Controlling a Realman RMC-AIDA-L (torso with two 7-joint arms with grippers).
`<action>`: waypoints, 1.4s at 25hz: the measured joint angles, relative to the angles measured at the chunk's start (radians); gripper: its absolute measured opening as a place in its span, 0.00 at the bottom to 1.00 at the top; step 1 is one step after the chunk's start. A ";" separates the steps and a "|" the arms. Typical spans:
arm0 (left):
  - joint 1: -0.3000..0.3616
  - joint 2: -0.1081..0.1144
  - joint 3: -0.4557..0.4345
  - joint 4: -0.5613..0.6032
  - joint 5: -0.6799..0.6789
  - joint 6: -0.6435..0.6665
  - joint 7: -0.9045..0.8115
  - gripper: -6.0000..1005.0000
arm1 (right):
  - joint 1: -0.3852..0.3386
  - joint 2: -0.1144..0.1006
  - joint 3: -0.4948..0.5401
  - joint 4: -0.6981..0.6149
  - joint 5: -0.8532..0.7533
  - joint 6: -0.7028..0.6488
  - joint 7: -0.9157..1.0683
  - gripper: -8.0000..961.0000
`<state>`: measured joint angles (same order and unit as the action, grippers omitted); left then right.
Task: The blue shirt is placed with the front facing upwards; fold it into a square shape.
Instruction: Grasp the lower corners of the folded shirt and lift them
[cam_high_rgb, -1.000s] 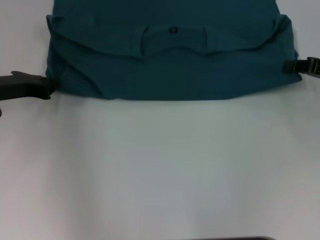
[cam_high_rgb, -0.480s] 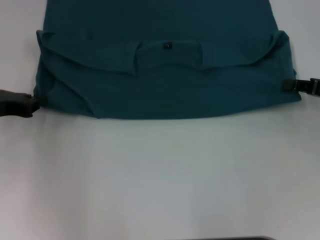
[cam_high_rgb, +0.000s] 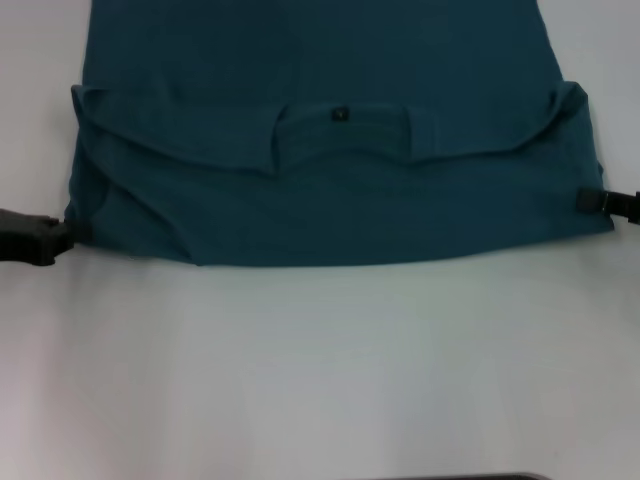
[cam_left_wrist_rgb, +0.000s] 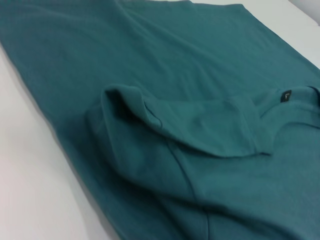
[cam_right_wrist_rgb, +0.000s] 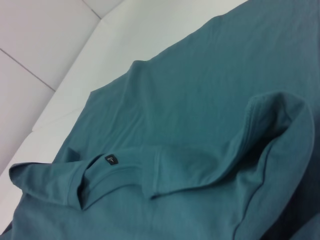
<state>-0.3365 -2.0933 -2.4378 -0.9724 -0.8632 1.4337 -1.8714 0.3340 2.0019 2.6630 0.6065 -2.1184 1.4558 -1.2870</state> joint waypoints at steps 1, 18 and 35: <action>0.004 0.003 0.000 0.002 0.000 0.008 0.001 0.01 | -0.005 0.002 0.000 0.000 0.000 0.000 -0.008 0.06; 0.047 0.038 -0.010 0.019 -0.002 0.078 0.038 0.01 | -0.035 0.009 0.052 0.004 0.000 0.025 -0.028 0.06; 0.032 0.048 -0.076 0.030 -0.008 0.098 0.061 0.01 | -0.062 0.018 0.051 -0.003 -0.005 0.087 -0.074 0.06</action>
<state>-0.3050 -2.0455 -2.5142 -0.9422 -0.8714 1.5315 -1.8103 0.2722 2.0201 2.7138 0.6034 -2.1232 1.5430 -1.3609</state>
